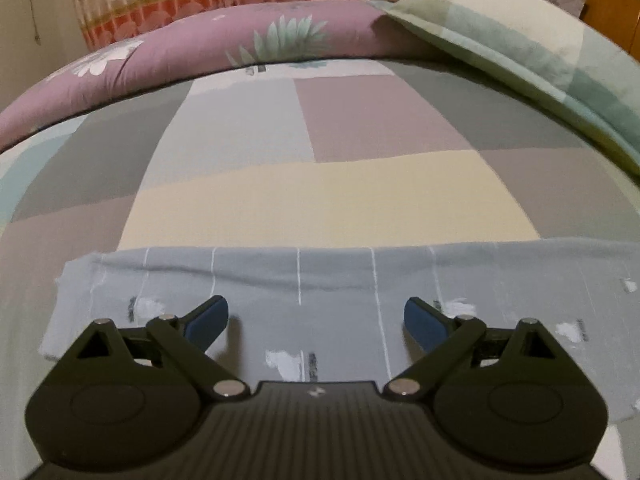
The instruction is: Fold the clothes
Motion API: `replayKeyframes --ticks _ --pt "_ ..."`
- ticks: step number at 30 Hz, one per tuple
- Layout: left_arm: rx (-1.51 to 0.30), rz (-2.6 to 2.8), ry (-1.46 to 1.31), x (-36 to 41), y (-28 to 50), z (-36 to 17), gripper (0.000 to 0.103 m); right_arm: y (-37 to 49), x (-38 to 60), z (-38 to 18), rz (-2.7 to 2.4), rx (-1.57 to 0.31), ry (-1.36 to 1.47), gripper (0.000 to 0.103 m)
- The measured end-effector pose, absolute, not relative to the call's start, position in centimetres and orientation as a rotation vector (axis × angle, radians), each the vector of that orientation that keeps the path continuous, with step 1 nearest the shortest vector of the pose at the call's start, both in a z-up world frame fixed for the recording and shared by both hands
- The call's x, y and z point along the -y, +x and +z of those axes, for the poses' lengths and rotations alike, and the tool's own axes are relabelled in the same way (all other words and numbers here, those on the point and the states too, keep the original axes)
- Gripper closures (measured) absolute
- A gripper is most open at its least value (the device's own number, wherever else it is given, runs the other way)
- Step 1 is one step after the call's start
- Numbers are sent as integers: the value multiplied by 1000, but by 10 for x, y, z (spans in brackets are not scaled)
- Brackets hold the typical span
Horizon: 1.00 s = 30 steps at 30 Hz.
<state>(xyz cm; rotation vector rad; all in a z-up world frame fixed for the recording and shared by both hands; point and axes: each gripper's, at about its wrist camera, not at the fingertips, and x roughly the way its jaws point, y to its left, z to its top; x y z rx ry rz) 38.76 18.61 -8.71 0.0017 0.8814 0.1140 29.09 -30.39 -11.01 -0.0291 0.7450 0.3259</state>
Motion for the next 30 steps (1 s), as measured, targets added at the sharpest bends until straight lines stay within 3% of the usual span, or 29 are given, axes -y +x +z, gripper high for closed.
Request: replayKeyframes --ticks 8,15,25,30 --pt "-860 239 -31 -221 385 -95 8 291 304 -111 329 -739 -39 0" --pt "-857 351 -75 -234 357 -55 8 291 306 -110 329 -739 -14 0" --pt "-872 84 127 -138 262 48 7 264 308 -56 417 -689 127 0" --pt "-927 -6 235 -93 187 8 7 209 274 -50 432 -742 3 0"
